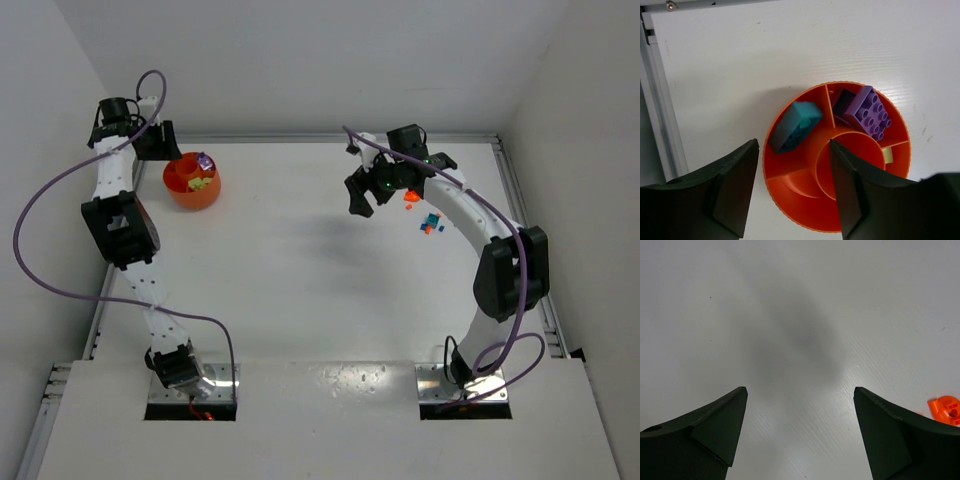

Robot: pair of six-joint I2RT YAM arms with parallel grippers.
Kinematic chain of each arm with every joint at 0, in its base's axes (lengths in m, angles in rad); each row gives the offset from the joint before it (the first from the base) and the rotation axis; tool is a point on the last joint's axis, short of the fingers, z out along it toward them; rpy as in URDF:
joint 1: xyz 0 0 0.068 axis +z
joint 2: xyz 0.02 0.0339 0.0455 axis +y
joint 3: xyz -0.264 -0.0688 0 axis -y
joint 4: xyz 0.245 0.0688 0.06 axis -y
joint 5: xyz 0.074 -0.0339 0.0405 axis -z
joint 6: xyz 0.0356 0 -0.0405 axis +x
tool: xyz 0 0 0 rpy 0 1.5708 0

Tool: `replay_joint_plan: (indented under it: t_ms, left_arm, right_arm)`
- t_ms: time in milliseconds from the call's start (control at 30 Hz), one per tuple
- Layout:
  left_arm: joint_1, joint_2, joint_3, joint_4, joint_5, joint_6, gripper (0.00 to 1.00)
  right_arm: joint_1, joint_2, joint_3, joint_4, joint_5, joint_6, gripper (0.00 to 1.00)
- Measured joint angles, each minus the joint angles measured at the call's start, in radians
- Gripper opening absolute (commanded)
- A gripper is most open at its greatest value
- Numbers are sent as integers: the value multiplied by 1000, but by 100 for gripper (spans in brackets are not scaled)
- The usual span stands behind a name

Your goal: Sort the legos into containers by color

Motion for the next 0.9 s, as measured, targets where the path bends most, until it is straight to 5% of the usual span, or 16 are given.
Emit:
replay_joint_plan:
  t_ms: [133,367,400,600,733,900]
  left_arm:
    - [1,-6,-2,6,35,-29,66]
    - [3,-149,-47,58,133,-132,88]
    - [3,-189,-51,71,151,-150,99]
    - [-29,-515,-210,142,200,-181,100]
    - [-146,-748,-425,183,170,-149,100]
    - [-214,-870,-580,186,195,-133,100]
  right_arm:
    - [-5,-16,-37,31,41,23,87]
    - [-101,-108,-175,70,166,98,76]
    - [-126,-111,-178,69,186,108,76]
    - [-257,-109,-237,92,290,159,73]
    - [-277,-81,-283,97,310,151,73]
    - [-298,33,-233,104,314,103,73]
